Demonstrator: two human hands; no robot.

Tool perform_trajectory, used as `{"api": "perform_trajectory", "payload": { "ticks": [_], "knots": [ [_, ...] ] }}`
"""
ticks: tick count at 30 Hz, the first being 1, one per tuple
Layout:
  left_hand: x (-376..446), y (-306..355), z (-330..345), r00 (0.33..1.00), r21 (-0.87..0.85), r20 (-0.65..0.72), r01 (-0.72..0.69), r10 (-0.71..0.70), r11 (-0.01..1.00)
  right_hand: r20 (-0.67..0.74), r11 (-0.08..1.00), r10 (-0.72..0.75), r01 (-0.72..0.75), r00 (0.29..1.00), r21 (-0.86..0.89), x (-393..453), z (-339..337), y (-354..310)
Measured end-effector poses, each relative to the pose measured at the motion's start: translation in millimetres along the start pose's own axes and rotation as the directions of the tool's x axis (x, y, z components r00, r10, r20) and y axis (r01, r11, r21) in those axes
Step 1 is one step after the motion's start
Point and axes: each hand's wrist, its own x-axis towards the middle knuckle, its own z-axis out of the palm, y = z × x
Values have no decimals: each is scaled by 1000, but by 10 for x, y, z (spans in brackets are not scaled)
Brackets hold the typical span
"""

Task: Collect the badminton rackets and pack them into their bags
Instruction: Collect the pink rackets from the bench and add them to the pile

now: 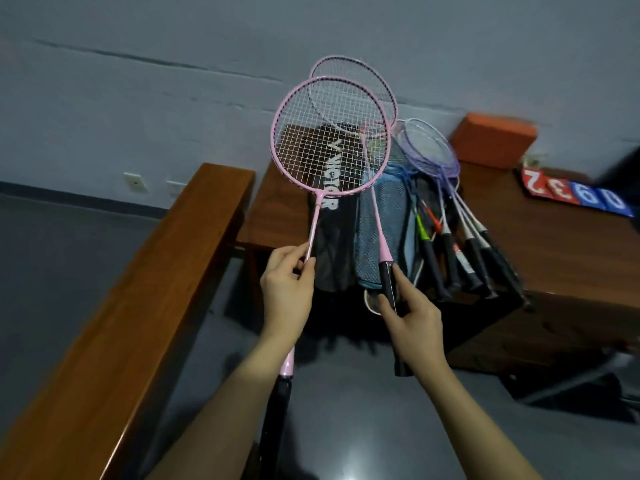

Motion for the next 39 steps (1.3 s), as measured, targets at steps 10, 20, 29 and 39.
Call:
{"api": "perform_trajectory", "payload": {
  "ticks": [10, 20, 29, 39],
  "knots": [
    [390, 298, 1476, 996, -5, 77, -42, 42, 999, 13, 991, 105, -106, 994, 77, 697, -772, 939],
    [1212, 184, 3019, 987, -18, 163, 1, 2, 1000, 111, 978, 205, -208, 972, 13, 1995, -1057, 1718],
    [1502, -81, 3935, 970, 56, 223, 81, -92, 995, 143, 977, 191, -174, 971, -122, 2610, -1162, 2178],
    [1320, 10, 4833, 942, 111, 283, 154, -180, 982, 303, 970, 231, -245, 924, 7, 2861, -1414, 2899]
  ]
}}
